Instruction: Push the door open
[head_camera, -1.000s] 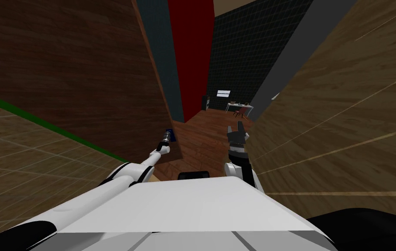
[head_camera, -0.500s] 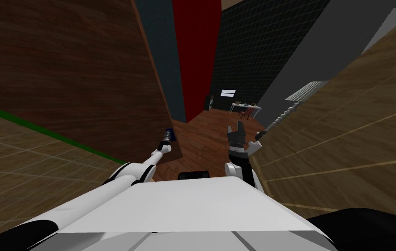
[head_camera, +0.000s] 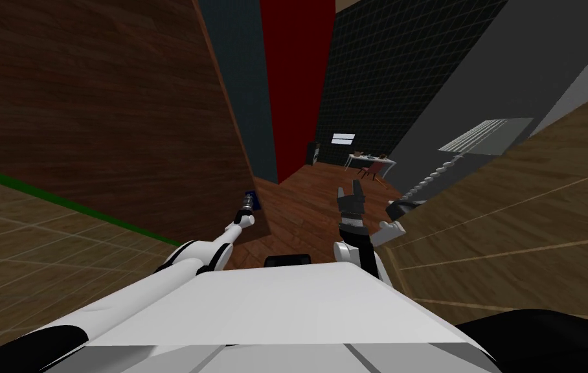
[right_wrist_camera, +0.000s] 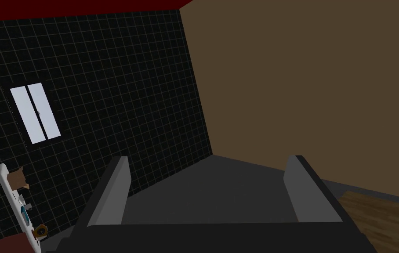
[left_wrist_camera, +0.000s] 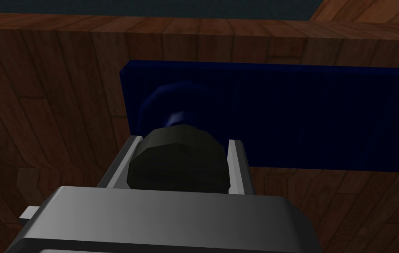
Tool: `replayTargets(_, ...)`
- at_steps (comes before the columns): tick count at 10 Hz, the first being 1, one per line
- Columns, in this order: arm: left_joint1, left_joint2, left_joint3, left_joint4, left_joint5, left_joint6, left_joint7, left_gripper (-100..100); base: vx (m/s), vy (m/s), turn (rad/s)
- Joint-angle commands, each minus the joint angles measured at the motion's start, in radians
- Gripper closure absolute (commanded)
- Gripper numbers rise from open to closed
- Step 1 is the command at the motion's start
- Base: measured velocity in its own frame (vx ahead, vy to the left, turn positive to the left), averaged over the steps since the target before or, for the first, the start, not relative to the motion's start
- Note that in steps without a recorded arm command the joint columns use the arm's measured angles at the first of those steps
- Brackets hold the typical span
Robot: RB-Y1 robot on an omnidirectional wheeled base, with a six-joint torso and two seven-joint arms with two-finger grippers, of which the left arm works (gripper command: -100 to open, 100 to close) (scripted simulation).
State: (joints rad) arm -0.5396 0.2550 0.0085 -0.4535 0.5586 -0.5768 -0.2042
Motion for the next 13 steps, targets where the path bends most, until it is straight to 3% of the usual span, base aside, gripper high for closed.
replayTargets(1,-0.003,0.01,0.011,0.008,0.009,-0.005,-0.005,100,0.19,-0.046,0.049)
replayTargets(7,0.001,0.031,0.042,0.023,0.034,-0.015,-0.022,100,0.15,-0.058,0.039)
replayTargets(12,0.006,0.059,0.084,0.042,0.069,-0.027,-0.046,100,0.191,-0.068,0.051)
replayTargets(13,0.019,0.054,0.083,0.027,0.067,-0.017,-0.049,100,0.094,-0.014,0.034)
